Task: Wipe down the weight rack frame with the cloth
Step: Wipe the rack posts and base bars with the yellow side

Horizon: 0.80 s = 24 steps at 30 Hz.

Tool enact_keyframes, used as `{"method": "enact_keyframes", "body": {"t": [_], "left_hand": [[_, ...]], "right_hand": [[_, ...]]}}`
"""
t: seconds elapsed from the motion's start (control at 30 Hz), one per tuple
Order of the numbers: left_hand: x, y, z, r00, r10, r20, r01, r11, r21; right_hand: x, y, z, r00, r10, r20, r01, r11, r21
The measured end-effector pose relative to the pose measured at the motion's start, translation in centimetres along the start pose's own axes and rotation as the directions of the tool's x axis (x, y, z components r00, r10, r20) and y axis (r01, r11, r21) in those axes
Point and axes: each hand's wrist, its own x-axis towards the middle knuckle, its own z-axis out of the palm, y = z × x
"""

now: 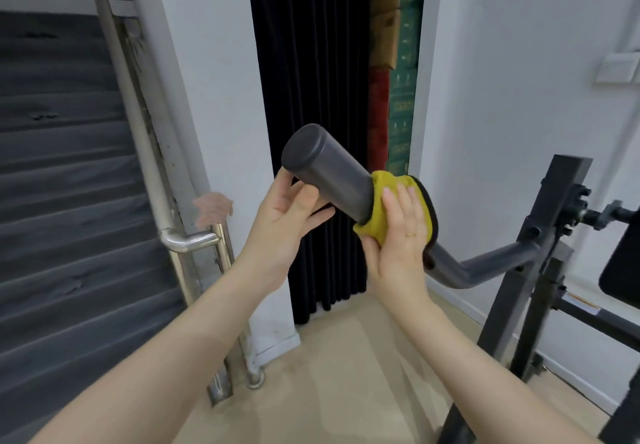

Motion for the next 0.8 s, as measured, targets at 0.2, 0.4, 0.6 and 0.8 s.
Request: {"method": "enact_keyframes", "body": {"t": [0.2, 0.4, 0.6, 0.8], "left_hand": [[0.1, -0.4, -0.1, 1.0, 0.0, 0.011, 0.001, 0.999, -0.044], [-1.3, -3.3, 1.1, 0.991, -0.117, 0.068, 0.117, 0.993, -0.004], [-1.1, -7.1, 3.7, 0.976, -0.191, 0.109, 0.195, 0.981, -0.024], [-1.6, -9.7, 5.3, 0.95, -0.313, 0.01, 0.313, 0.947, -0.068]], "right_hand": [[4.0, -4.6, 1.2, 0.975, -0.199, -0.097, 0.192, 0.978, -0.078], [-2.3, 4.7, -0.9, 0.966, 0.237, 0.105, -0.215, 0.958, -0.188], [0.4, 1.9, -0.1, 0.999, -0.009, 0.045, 0.013, 0.996, -0.088], [-1.9, 8.5, -1.4, 0.984, 0.039, 0.176, -0.046, 0.998, 0.038]]}}
